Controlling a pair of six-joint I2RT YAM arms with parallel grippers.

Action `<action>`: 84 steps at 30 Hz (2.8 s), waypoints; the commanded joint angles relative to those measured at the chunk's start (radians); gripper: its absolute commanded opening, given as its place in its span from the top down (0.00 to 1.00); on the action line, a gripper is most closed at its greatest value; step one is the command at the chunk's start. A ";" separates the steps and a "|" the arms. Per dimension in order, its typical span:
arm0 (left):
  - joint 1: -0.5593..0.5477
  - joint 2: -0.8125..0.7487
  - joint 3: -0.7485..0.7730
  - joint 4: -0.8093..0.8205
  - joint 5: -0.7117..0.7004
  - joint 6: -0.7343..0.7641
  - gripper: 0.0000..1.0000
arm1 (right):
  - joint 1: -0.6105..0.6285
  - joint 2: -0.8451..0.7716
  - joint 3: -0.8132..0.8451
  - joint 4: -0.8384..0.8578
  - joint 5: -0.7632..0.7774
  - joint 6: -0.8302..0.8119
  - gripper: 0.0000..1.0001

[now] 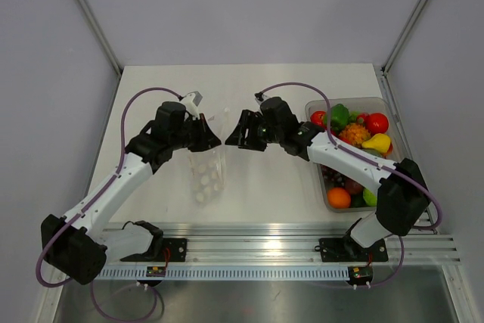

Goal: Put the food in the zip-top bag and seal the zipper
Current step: Open the zipper of the food storage bag.

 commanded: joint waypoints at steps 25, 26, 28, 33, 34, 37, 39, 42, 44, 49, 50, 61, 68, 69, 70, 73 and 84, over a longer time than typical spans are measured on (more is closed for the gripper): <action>-0.006 -0.020 -0.029 0.041 0.013 0.018 1.00 | 0.018 -0.064 0.008 0.026 0.019 0.037 0.22; -0.004 -0.020 -0.033 0.041 0.012 0.018 1.00 | 0.018 -0.070 0.001 0.026 0.024 0.039 0.23; -0.006 -0.020 -0.036 0.043 0.013 0.016 1.00 | 0.018 -0.078 -0.007 0.033 0.038 0.042 0.23; -0.004 -0.021 -0.031 0.052 0.019 0.013 1.00 | 0.020 -0.034 -0.004 0.035 0.006 0.050 0.32; -0.006 -0.024 -0.028 0.053 0.019 0.014 1.00 | 0.020 -0.017 -0.004 0.043 0.003 0.051 0.35; -0.004 -0.026 -0.016 0.049 0.025 0.019 1.00 | 0.028 0.012 -0.001 0.050 -0.005 0.051 0.39; -0.004 -0.026 -0.008 0.044 0.028 0.022 1.00 | 0.029 0.025 -0.004 0.058 -0.013 0.051 0.52; -0.006 -0.029 0.006 0.035 0.036 0.028 1.00 | 0.029 0.029 -0.011 0.060 0.002 0.042 0.81; -0.006 -0.029 0.010 0.014 0.035 0.044 1.00 | 0.029 0.022 -0.005 0.023 0.036 0.033 1.00; -0.004 0.008 0.076 -0.117 -0.007 0.154 0.83 | 0.032 -0.023 0.022 -0.069 0.142 -0.021 1.00; -0.006 0.024 0.088 -0.156 -0.031 0.163 0.68 | 0.034 -0.030 0.027 -0.075 0.147 -0.024 1.00; -0.130 -0.006 0.253 -0.301 -0.269 0.145 0.35 | 0.077 0.006 0.232 -0.301 0.213 -0.024 1.00; -0.188 -0.066 0.211 -0.231 -0.251 0.056 0.48 | 0.078 -0.017 0.274 -0.305 0.182 -0.022 1.00; -0.188 -0.070 0.207 -0.221 -0.245 0.050 0.48 | 0.080 -0.018 0.277 -0.310 0.182 -0.021 1.00; -0.191 -0.078 0.207 -0.214 -0.238 0.041 0.48 | 0.080 -0.018 0.283 -0.315 0.185 -0.024 1.00; -0.194 -0.068 0.222 -0.211 -0.226 0.036 0.44 | 0.080 -0.015 0.286 -0.319 0.185 -0.024 1.00; -0.233 0.037 0.224 -0.137 -0.335 -0.085 0.52 | 0.087 -0.023 0.298 -0.307 0.173 -0.021 1.00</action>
